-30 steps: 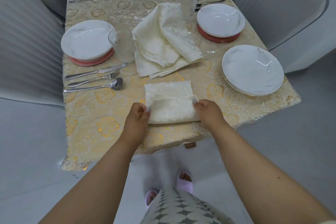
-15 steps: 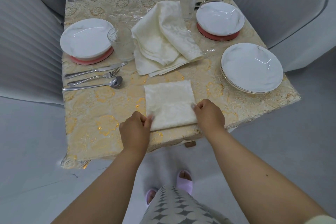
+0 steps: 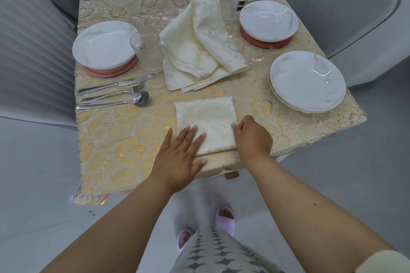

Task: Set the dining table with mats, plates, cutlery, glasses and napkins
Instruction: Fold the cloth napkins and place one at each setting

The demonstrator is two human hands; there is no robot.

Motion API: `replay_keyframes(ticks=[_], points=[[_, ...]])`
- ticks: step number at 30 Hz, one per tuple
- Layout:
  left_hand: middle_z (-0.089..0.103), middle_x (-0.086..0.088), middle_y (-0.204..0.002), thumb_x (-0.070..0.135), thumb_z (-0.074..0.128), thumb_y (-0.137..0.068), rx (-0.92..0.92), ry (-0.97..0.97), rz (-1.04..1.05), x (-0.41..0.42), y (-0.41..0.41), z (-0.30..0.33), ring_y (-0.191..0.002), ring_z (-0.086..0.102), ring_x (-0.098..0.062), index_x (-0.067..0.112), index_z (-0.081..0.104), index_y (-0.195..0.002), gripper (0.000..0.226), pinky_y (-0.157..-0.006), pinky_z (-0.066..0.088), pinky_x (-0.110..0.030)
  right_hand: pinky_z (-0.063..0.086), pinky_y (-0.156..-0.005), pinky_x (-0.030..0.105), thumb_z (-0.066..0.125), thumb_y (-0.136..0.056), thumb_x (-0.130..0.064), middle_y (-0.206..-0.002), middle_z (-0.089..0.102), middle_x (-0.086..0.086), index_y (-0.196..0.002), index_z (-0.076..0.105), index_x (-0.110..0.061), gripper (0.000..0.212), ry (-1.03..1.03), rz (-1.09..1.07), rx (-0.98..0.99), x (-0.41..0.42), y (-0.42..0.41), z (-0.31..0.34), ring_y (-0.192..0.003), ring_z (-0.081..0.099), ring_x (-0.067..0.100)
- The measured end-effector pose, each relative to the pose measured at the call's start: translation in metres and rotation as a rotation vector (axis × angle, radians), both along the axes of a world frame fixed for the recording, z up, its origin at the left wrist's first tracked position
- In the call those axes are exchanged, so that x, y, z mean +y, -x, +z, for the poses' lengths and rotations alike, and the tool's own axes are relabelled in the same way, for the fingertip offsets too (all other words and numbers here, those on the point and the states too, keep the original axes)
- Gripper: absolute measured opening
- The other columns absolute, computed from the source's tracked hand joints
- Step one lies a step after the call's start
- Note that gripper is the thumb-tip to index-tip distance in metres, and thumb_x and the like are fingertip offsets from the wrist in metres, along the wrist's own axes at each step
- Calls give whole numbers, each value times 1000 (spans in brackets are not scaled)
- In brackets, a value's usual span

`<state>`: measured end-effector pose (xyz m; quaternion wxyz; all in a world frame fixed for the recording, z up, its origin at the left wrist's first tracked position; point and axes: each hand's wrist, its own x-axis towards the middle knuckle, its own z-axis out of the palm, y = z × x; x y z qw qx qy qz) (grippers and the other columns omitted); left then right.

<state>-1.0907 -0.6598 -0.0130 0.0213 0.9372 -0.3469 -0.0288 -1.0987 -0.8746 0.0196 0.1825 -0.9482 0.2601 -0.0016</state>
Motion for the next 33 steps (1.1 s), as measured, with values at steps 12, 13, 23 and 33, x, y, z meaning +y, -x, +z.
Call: replay_keyframes(ticks=[12, 13, 23, 33], points=[[40, -10, -150, 37, 37, -80, 77, 63, -67, 7, -25, 5, -140, 33, -22, 9, 42, -145, 71, -114, 10, -44, 53, -90, 42, 43, -66, -25, -123, 65, 4, -112, 70, -13, 54, -6, 795, -144, -21, 7, -9, -113, 63, 24], [39, -10, -151, 35, 35, -77, 89, 94, -75, 7, -27, 8, -141, 33, -23, 8, 41, -145, 74, -116, 8, -41, 54, -88, 40, 43, -68, -24, -122, 66, 3, -111, 70, -13, 52, -20, 783, -142, -23, 4, -5, -110, 64, 24], [68, 5, -87, 35, 59, -91, 508, 875, 713, -9, -46, 34, -85, 63, -20, 20, 59, -102, 18, -70, 47, -32, 37, -55, 26, 63, -90, -24, -71, 55, -5, -84, 59, -20, 8, -625, 246, -77, -33, -36, 15, -62, 49, 10], [67, -13, -100, 35, 43, -101, 209, 543, 929, -42, -71, 30, -91, 61, -35, 7, 51, -115, 32, -71, 42, -36, 27, -52, 28, 44, -99, -38, -70, 48, -5, -84, 47, -15, 27, -245, 33, 3, -11, -74, 7, -71, 48, 19]])
